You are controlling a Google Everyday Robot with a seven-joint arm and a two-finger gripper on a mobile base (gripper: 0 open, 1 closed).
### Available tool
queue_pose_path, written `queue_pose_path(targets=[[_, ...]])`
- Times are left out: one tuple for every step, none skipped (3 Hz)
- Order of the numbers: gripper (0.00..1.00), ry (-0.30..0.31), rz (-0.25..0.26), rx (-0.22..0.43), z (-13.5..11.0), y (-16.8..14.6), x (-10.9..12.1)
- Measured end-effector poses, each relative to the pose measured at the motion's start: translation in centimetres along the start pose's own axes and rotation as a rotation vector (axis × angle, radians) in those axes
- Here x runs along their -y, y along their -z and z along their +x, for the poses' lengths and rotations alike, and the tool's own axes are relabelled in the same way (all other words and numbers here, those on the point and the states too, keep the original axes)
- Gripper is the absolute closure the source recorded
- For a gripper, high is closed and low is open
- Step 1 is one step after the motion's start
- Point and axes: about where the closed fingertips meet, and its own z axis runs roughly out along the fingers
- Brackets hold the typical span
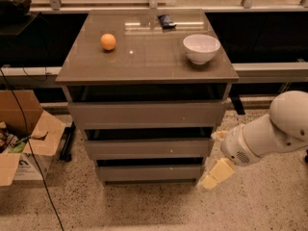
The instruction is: Open middle drawer
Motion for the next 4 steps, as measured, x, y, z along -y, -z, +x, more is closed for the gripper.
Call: queue_pose_path(targets=[[0.00,-0.030,0.062,0.013,1.5,-3.1,1.3],[0.00,-0.058,0.112,0.055,2.5,-6.0,3.3],[0.00,-0.073,0.124,0.075,3.6,-9.2,5.3],[0.00,-0.098,0.090,0.089,5.1,-13.3,7.3]])
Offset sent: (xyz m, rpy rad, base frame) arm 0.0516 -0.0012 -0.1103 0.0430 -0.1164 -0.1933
